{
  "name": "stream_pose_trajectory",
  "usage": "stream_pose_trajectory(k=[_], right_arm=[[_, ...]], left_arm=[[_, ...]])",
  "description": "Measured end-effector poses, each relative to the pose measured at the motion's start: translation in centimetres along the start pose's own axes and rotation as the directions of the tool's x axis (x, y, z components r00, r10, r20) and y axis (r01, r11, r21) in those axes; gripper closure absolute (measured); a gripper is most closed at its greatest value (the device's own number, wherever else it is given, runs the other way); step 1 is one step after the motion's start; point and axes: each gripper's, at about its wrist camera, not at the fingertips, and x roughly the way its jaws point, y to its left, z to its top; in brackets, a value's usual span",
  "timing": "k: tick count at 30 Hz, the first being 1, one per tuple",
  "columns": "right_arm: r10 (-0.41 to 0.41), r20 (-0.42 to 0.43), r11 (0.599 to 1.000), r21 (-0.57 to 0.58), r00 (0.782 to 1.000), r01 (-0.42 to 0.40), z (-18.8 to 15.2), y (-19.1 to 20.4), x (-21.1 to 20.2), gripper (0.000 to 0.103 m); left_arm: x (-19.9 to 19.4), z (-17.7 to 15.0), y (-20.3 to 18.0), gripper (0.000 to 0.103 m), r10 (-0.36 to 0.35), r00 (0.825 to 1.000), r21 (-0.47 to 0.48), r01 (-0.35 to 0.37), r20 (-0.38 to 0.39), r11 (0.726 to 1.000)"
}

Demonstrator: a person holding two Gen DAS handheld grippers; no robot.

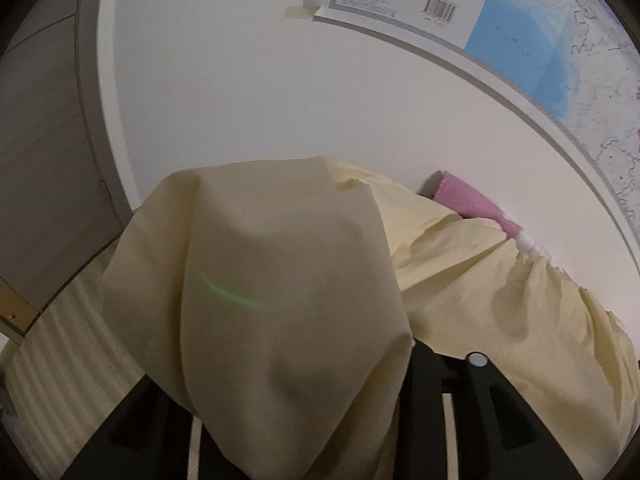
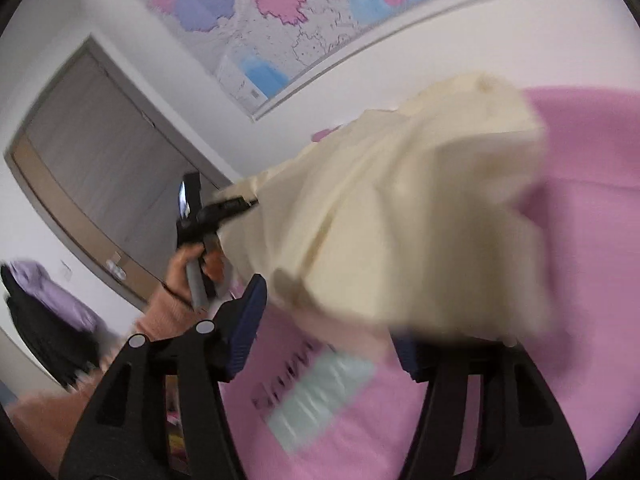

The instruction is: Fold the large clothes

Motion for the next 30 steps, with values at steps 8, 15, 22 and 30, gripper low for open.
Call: stream_pose_trajectory(k=[8,15,22,30], right_arm=[[-0.249,0.155,0.961,-0.080,0.956,0.263,-0.4,-0.9,-5.8,0.054],[-0.318,0.067,0.925,-0.198,0.946,0.325,0.6,-1.0,-0.4,0.074],[-0.237,0.128,0.962,-0.106,0.963,0.251,0.5,-3.0,-3.7,0.101],[-0.309,0.167,0.926,-0.171,0.936,0.336,-0.1,-1.1,-5.5,0.082]], left_arm=[[-4.1,-1.4,-1.5,0.041,0.128,0.989,0.080,-0.134,0.076,0.988],[-13.9,-6.7,-5.2,0.026,-0.001,0.958,0.199,-0.058,0.286,0.978],[-9.1,-10.1,-11.9,0.035,-0.067,0.987,0.385,0.005,0.147,0.923],[-8.4,-9.3,-11.8,0.036,-0.029,0.990,0.351,-0.022,0.141,0.936]])
